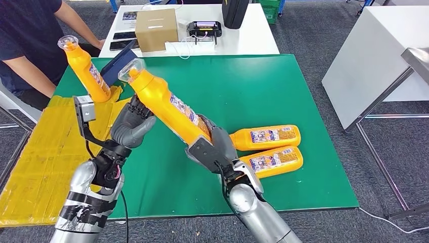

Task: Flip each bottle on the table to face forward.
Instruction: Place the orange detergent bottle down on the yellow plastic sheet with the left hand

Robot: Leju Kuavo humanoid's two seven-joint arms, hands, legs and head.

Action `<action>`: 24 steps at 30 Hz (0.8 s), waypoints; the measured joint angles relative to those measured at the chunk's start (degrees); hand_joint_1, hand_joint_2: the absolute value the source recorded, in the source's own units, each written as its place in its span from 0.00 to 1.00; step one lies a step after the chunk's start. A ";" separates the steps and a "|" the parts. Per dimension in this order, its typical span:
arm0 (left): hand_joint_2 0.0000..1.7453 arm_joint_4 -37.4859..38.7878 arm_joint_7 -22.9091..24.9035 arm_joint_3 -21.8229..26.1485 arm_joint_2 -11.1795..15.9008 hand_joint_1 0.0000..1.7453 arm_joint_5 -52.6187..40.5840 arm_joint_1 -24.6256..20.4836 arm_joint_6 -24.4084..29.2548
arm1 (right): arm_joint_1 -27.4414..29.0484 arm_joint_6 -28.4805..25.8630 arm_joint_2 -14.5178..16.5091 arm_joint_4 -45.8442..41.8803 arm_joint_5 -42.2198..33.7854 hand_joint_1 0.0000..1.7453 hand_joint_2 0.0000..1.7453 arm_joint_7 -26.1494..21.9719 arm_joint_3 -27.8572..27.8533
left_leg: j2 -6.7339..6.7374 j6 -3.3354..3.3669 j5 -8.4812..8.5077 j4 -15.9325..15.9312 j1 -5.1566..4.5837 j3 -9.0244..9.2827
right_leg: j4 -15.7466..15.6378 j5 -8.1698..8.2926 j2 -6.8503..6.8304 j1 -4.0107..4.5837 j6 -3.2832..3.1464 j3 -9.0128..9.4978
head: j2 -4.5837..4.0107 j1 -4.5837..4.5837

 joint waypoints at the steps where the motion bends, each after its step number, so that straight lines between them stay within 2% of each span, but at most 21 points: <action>1: 1.00 -0.33 -0.07 -0.26 0.10 0.00 0.08 0.12 -0.05 | 0.00 0.31 -0.04 -0.11 0.09 0.99 1.00 0.09 0.38 | 0.00 0.00 0.00 0.00 0.00 0.00 | 0.00 0.00 0.00 0.00 0.00 0.00 | 0.00 0.00; 7: 1.00 -1.31 -0.32 -1.25 0.40 0.00 0.81 0.55 -0.55 | -0.39 2.50 -0.16 -0.20 1.42 1.00 1.00 1.30 2.54 | 0.00 0.00 0.00 -0.01 0.01 0.00 | 0.00 0.00 0.00 0.01 0.00 0.00 | 0.00 0.00; 11: 1.00 -1.43 -0.27 -1.97 0.46 0.00 1.23 0.63 -0.99 | -1.84 5.68 0.24 0.53 3.51 1.00 1.00 1.64 6.59 | 0.02 -0.01 0.01 -0.01 0.01 0.00 | 0.00 0.00 0.00 0.01 0.00 -0.02 | 0.00 0.00; 15: 1.00 -1.43 -0.29 -2.27 0.67 0.00 1.27 0.80 -1.04 | -3.02 5.91 0.44 1.32 4.28 1.00 1.00 1.77 8.84 | 0.00 -0.01 0.01 0.00 0.01 0.00 | 0.00 0.00 -0.01 0.00 0.00 -0.01 | 0.00 0.01; 24: 1.00 -1.43 -0.30 -2.27 1.09 0.00 1.27 1.01 -1.07 | -3.97 5.91 0.40 2.50 4.34 1.00 1.00 1.93 9.92 | 0.01 -0.01 0.01 0.00 0.00 0.00 | 0.00 0.00 -0.01 0.00 0.00 -0.01 | 0.00 0.00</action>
